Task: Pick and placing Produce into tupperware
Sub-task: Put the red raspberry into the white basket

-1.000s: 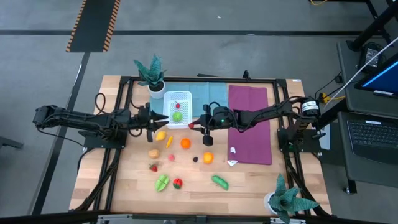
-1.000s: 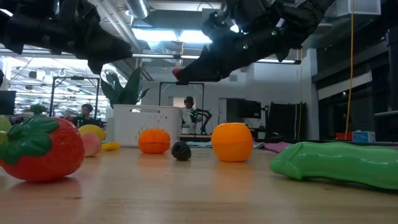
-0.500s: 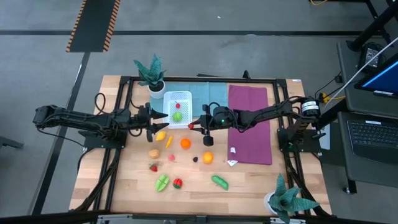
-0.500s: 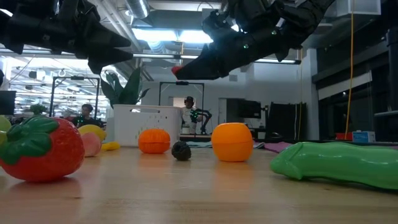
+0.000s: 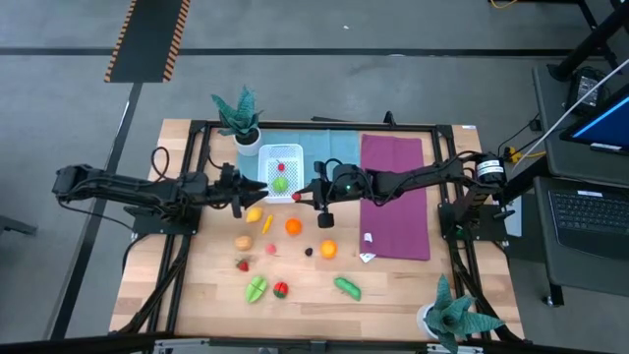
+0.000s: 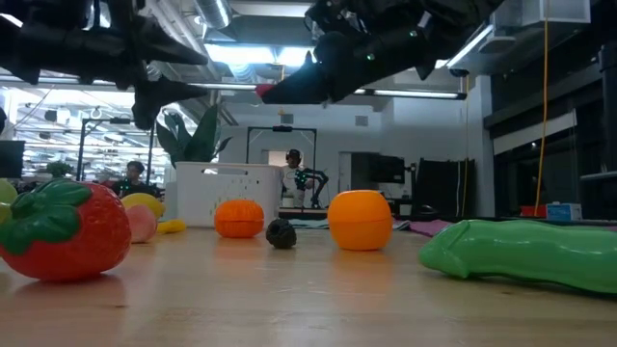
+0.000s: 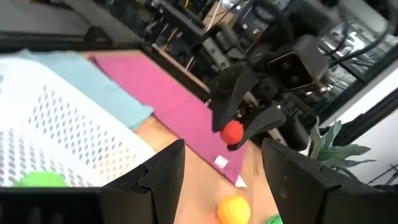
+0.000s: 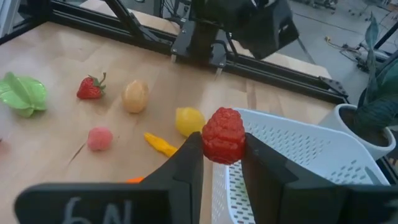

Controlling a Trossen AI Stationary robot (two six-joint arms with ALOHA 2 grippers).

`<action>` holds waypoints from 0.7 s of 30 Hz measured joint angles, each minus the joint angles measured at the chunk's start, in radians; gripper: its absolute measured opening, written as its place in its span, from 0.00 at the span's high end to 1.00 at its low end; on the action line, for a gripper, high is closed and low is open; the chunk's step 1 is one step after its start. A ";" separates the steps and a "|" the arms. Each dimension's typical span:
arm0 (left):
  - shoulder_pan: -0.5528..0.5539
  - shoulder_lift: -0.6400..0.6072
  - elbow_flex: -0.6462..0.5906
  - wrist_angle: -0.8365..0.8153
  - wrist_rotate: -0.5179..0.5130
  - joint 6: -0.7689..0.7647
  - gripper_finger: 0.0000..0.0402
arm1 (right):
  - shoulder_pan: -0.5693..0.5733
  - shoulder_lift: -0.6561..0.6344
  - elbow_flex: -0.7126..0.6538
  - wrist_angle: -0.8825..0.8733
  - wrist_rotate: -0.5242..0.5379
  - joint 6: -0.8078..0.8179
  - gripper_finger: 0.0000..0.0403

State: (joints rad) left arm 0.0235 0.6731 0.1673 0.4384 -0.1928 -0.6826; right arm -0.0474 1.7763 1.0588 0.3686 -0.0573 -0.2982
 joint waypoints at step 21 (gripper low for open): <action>-0.001 0.445 0.061 0.439 0.107 0.007 0.55 | 0.032 0.000 0.002 0.018 0.012 -0.045 0.78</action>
State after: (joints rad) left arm 0.0229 1.1185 0.2280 0.8777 -0.0857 -0.6753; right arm -0.0157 1.7763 1.0607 0.3862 -0.0456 -0.3428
